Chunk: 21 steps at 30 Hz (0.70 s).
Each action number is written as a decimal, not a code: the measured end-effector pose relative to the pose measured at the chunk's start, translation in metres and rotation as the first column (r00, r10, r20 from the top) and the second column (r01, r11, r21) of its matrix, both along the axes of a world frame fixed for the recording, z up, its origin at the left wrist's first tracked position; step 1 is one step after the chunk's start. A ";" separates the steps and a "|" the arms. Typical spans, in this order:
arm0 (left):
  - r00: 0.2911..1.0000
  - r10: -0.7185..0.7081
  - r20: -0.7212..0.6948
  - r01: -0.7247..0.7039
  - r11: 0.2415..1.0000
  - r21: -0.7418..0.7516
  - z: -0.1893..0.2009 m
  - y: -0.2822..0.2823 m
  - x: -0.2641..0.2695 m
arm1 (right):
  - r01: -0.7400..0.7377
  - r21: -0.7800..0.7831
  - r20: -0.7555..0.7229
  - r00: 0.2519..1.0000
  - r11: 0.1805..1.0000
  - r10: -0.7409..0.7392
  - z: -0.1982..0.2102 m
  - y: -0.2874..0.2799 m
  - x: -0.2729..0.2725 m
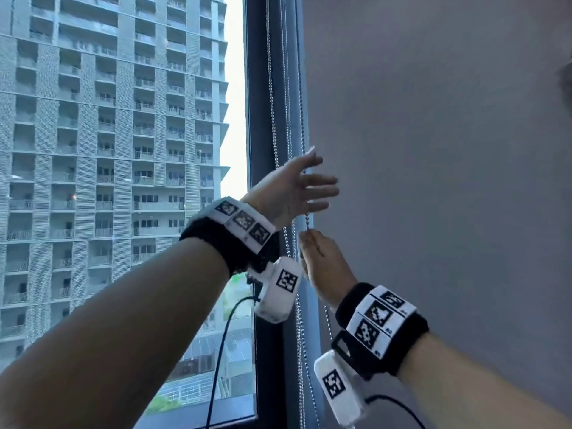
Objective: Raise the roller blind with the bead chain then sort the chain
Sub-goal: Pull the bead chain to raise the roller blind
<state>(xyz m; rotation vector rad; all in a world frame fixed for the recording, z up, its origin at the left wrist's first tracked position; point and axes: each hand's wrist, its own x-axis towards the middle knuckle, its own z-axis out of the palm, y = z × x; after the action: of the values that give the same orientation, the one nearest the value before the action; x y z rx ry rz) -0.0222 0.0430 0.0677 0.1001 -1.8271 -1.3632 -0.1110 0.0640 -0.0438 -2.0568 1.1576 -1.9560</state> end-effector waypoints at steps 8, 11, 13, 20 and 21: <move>0.974 0.182 -0.134 -0.179 0.983 0.034 0.008 0.007 -0.016 | -0.043 0.058 -0.036 0.998 0.997 0.045 -0.024 -0.002 -0.002; 0.973 0.196 -0.120 -0.196 0.980 0.006 -0.008 0.006 -0.014 | 0.023 0.124 -0.130 0.991 0.992 -0.006 -0.037 0.001 -0.003; 0.972 0.214 -0.100 -0.216 0.976 -0.011 -0.026 0.004 -0.014 | 0.042 0.182 -0.159 0.987 0.982 -0.013 -0.051 0.002 -0.004; 0.973 0.225 -0.054 -0.225 0.974 0.006 -0.063 -0.003 -0.007 | -0.026 0.280 -0.070 0.996 0.960 0.047 -0.083 0.009 0.000; 0.972 0.228 -0.052 -0.229 0.973 -0.003 -0.062 -0.002 -0.006 | -0.057 0.296 -0.060 0.995 0.954 0.078 -0.081 0.010 0.001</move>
<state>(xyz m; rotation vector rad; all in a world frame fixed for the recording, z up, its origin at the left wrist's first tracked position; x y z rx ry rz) -0.0280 0.0405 0.0054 0.2606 -1.7207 -1.1852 -0.1105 0.0741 -0.1247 -1.9932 1.2838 -1.5800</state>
